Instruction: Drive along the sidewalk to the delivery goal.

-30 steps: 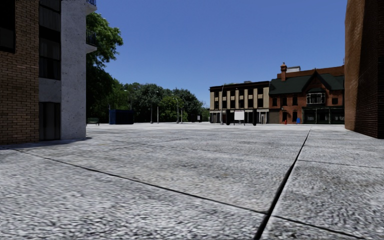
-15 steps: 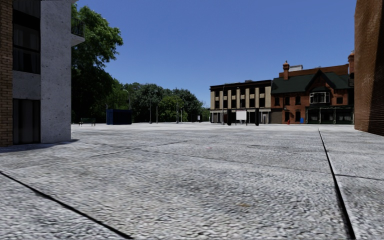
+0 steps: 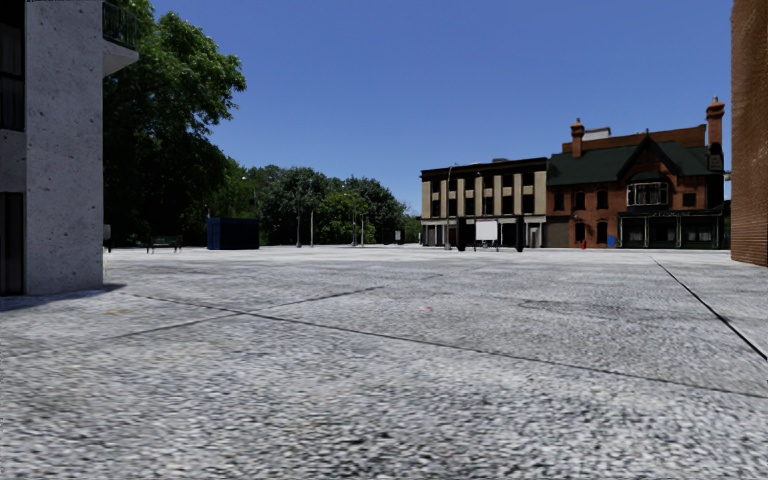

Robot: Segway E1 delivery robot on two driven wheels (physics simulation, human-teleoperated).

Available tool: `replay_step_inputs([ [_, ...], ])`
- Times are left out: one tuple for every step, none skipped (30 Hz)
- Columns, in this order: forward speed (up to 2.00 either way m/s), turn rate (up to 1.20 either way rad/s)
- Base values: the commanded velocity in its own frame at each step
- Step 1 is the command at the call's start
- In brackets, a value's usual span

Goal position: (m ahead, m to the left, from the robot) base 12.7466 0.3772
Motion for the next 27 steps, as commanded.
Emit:
replay_step_inputs([
  [2.0,0.0],
  [2.0,0.0],
  [2.0,0.0],
  [2.0,0.0],
  [2.0,0.0],
  [2.0,0.0],
  [2.0,0.0],
  [2.0,0.0],
  [2.0,0.0],
  [2.0,0.0],
  [2.0,0.0],
  [2.0,0.0],
  [2.0,0.0],
  [2.0,0.0],
  [2.0,0.0],
  [2.0,0.0],
  [2.0,0.0],
  [2.0,0.0],
  [2.0,0.0],
  [2.0,0.0],
  [2.0,0.0],
  [2.0,0.0],
  [2.0,0.0],
  [2.0,0.0],
  [2.0,0.0],
  [2.0,0.0],
  [2.0,0.0],
])
